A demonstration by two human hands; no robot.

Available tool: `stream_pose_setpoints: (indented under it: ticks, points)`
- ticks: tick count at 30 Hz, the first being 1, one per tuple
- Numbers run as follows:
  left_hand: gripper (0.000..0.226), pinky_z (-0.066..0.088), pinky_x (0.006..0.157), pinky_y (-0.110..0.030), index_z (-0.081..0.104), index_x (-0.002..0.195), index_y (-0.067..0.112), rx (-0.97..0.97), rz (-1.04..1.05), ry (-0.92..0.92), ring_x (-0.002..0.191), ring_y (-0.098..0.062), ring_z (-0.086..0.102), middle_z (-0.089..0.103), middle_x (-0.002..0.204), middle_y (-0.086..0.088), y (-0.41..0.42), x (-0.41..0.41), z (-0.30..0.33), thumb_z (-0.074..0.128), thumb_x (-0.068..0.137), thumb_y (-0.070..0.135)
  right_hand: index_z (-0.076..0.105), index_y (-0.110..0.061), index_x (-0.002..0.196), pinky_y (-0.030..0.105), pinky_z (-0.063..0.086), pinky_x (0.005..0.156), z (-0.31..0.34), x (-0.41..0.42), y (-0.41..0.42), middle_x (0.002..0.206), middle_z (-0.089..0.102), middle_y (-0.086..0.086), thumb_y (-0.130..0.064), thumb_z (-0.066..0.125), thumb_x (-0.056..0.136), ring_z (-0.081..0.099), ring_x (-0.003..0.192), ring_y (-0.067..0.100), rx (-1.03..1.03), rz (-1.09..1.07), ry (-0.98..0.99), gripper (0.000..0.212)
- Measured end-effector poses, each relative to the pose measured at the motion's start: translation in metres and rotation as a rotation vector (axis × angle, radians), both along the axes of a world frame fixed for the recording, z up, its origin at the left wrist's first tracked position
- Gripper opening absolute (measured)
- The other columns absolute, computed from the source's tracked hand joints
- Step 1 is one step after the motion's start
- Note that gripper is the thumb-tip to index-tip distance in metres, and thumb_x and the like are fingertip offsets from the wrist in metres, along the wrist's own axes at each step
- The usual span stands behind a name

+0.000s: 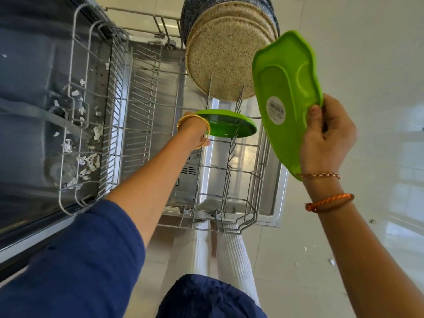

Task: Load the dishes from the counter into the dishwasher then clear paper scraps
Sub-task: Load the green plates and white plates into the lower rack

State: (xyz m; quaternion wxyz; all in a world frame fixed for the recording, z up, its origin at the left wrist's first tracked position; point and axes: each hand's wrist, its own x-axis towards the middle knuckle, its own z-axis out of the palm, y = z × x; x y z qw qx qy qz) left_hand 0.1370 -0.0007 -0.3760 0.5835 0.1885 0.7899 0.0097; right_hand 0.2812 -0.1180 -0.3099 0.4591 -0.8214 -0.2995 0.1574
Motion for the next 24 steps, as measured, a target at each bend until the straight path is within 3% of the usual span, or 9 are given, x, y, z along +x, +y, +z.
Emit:
stream_pose_setpoints:
  ticks: [4, 8, 12, 16, 18, 19, 20, 22, 24]
  points:
    - [0.035, 0.044, 0.087, -0.028, 0.051, 0.122, 0.000, 0.394, -0.622, 0.252, 0.111, -0.029, 0.056, 0.056, 0.124, -0.016, 0.002, -0.029, -0.005, 0.057, 0.089, 0.011, 0.065, -0.002, 0.104, 0.002, 0.032, 0.059, 0.008, 0.002, 0.006, 0.078, 0.055, -0.004, -0.015, 0.046, 0.087, 0.046, 0.061, -0.014, -0.014, 0.028, -0.006, 0.028]
    - [0.033, 0.045, 0.067, -0.003, 0.055, 0.110, 0.001, 1.100, -0.855, -0.042, 0.083, -0.016, 0.059, 0.057, 0.110, -0.015, -0.005, -0.036, 0.015, 0.065, 0.081, 0.015, 0.063, -0.010, 0.094, 0.007, 0.027, 0.048, 0.017, -0.005, 0.013, 0.046, 0.046, -0.021, -0.022, 0.048, 0.083, 0.037, 0.044, -0.006, -0.013, 0.002, 0.127, 0.023]
    - [0.017, 0.052, 0.072, -0.018, 0.048, 0.103, 0.014, 1.526, -0.846, -0.205, 0.088, -0.018, 0.059, 0.058, 0.102, -0.020, -0.009, -0.030, 0.034, 0.053, 0.088, 0.021, 0.055, -0.020, 0.074, 0.020, 0.043, 0.048, 0.027, -0.018, 0.030, 0.042, 0.050, -0.015, -0.020, 0.054, 0.070, 0.041, 0.046, -0.002, 0.033, -0.147, 0.423, 0.005]
    - [0.018, 0.056, 0.072, -0.027, 0.053, 0.095, 0.009, 1.918, -0.947, -0.160, 0.100, -0.022, 0.050, 0.041, 0.112, -0.011, 0.003, -0.028, 0.053, 0.059, 0.085, -0.004, 0.036, -0.018, 0.100, 0.027, 0.054, 0.049, 0.032, -0.027, 0.052, 0.076, 0.048, 0.002, 0.007, 0.058, 0.076, 0.054, 0.062, 0.014, 0.117, -0.294, 0.738, 0.041]
    - [0.018, 0.054, 0.075, -0.022, 0.054, 0.095, 0.009, 1.933, -0.918, -0.187, 0.100, -0.023, 0.050, 0.039, 0.111, -0.009, 0.010, -0.025, 0.062, 0.061, 0.084, -0.004, 0.025, -0.018, 0.125, 0.029, 0.055, 0.052, 0.033, -0.026, 0.058, 0.080, 0.043, 0.006, 0.013, 0.055, 0.077, 0.053, 0.065, 0.017, 0.149, -0.320, 0.751, 0.064]
    - [0.009, 0.052, 0.078, -0.019, 0.054, 0.096, 0.009, 1.894, -0.971, -0.169, 0.098, -0.022, 0.052, 0.042, 0.111, -0.011, 0.013, -0.024, 0.065, 0.059, 0.088, 0.009, 0.019, -0.022, 0.134, 0.030, 0.055, 0.054, 0.033, -0.026, 0.059, 0.079, 0.042, 0.008, 0.014, 0.052, 0.077, 0.053, 0.064, 0.018, 0.180, -0.320, 0.768, 0.074]
    - [0.023, 0.052, 0.079, -0.020, 0.055, 0.098, 0.008, 1.815, -1.059, -0.150, 0.096, -0.022, 0.056, 0.049, 0.109, -0.013, 0.014, -0.023, 0.068, 0.054, 0.090, 0.029, 0.016, -0.025, 0.138, 0.029, 0.055, 0.055, 0.033, -0.028, 0.061, 0.077, 0.041, 0.009, 0.015, 0.050, 0.078, 0.052, 0.064, 0.019, 0.209, -0.314, 0.794, 0.079]
    - [0.065, 0.054, 0.078, -0.034, 0.058, 0.107, 0.004, 1.468, -1.280, -0.212, 0.091, -0.023, 0.060, 0.062, 0.104, -0.016, 0.015, -0.025, 0.067, 0.045, 0.079, 0.061, 0.021, -0.027, 0.139, 0.029, 0.055, 0.055, 0.030, -0.031, 0.067, 0.079, 0.042, 0.009, 0.014, 0.048, 0.081, 0.054, 0.068, 0.022, 0.222, -0.343, 0.854, 0.076]
    - [0.069, 0.054, 0.078, -0.038, 0.058, 0.114, 0.003, 1.312, -1.352, -0.232, 0.089, -0.024, 0.063, 0.065, 0.103, -0.017, 0.017, -0.028, 0.063, 0.057, 0.074, 0.059, 0.033, -0.020, 0.134, 0.029, 0.056, 0.055, 0.028, -0.033, 0.075, 0.091, 0.047, 0.013, 0.011, 0.051, 0.082, 0.058, 0.078, 0.026, 0.180, -0.383, 0.871, 0.064]
